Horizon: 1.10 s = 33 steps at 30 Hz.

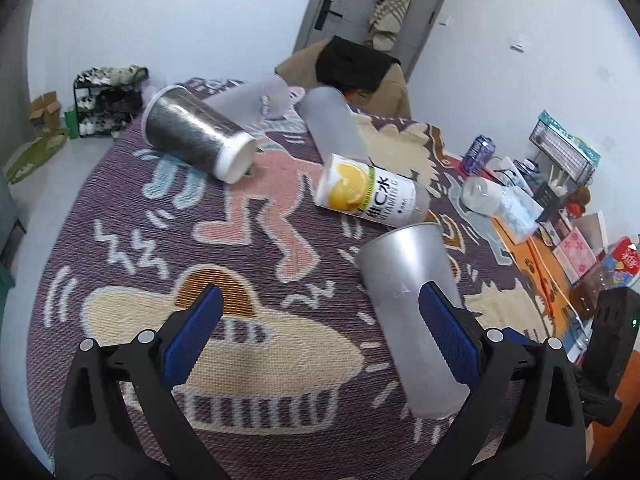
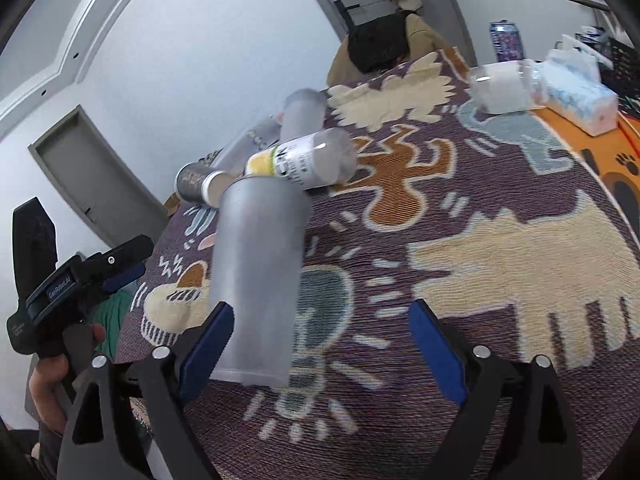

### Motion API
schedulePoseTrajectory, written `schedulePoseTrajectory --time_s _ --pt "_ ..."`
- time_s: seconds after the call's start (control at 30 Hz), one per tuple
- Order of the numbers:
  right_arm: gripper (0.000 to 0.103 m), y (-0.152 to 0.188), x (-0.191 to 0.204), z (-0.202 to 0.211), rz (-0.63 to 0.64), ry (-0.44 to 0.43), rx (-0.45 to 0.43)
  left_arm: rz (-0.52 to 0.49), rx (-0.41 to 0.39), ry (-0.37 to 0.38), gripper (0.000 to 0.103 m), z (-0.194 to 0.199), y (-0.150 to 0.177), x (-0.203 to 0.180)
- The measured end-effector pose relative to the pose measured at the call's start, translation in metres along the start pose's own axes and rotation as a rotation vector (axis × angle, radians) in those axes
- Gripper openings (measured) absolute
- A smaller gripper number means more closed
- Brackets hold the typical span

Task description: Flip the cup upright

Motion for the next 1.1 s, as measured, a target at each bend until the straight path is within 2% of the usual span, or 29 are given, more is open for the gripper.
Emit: schedulePoseTrajectory --time_s 0.1,0.5,0.8,1.07,1.1 --pt "0.095 -0.002 -0.011 0.008 -0.009 0.023 -0.023 0.009 0.034 0.04 0.097 -0.012 -0.003 -0.007" --pt "0.095 -0.005 -0.05 0.024 -0.039 0.112 -0.07 0.071 0.146 0.189 0.097 -0.05 -0.01 -0.032" --pt "0.095 -0.003 -0.07 0.034 -0.096 0.137 -0.086 0.169 0.267 0.241 0.097 -0.092 -0.006 -0.037" --pt "0.095 -0.003 -0.075 0.041 -0.105 0.156 -0.104 0.17 0.332 0.246 0.097 -0.12 0.002 -0.048" --pt "0.095 -0.002 -0.076 0.042 -0.109 0.156 -0.103 0.177 0.339 0.247 0.093 -0.122 0.003 -0.048"
Point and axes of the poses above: each gripper's, at about its wrist camera, not at the fingertips, and z roughly against the way its jaws point, x to its left, y to its underside, the point moved 3 cm from there along -z, roughly the way its jaws point, and after that the axes turned 9 degrees about -x, right-handed, at the moved point
